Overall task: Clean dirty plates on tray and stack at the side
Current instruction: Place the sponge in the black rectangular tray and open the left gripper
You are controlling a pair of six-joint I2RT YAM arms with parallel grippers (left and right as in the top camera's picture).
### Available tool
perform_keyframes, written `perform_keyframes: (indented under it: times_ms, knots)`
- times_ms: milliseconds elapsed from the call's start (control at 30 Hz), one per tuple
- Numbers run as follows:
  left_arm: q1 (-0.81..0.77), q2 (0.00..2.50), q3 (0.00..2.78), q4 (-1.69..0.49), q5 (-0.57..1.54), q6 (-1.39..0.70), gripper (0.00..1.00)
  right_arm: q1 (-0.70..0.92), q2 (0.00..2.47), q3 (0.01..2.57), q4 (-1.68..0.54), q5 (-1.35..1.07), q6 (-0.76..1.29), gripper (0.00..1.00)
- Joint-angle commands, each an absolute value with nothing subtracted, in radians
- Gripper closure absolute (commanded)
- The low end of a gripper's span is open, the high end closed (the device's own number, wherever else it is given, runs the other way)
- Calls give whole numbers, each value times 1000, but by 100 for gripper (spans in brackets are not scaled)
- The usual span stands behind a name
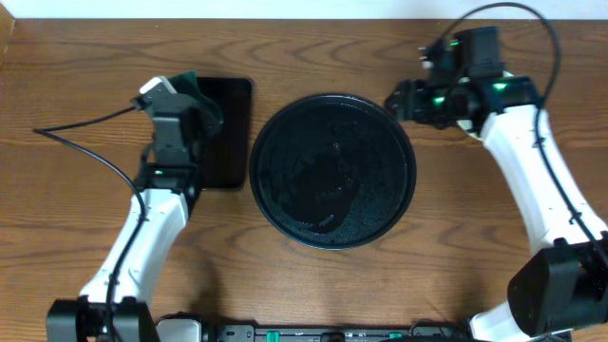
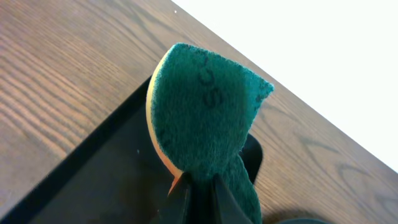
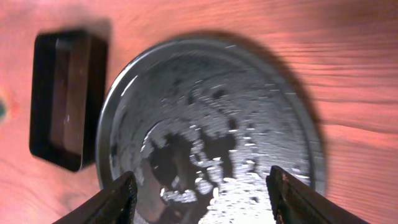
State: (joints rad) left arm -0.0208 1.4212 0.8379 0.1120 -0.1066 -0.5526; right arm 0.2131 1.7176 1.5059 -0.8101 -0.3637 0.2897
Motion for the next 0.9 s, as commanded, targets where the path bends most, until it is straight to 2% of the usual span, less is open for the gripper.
perform_keyframes:
  times_ms: [0,233,333,433,500,700,800,867]
  knots:
    - [27,1509,830,151,74,-498,92,303,1720,1504,-800,-268,265,33]
    - [35,1655,830,164,117,-502,83,435,1718,1504,-800,-141,265,28]
    - [35,1672,830,161,117,-502,68,463,1711,1504,-803,-138,265,27]
    - [35,1660,831,160,117,-502,44,473,1690,1505,-807,-136,265,26]
    - [35,1637,831,155,119,-502,37,474,1668,1505,-817,-134,264,25]
    - [35,1470,831,51,133,-549,35,474,1544,1505,-878,-83,263,25]
    - [35,1369,831,-35,225,-583,35,479,1474,1504,-903,-79,263,25]
    - [35,1298,831,-110,331,-610,27,491,1425,1504,-934,-79,254,25]
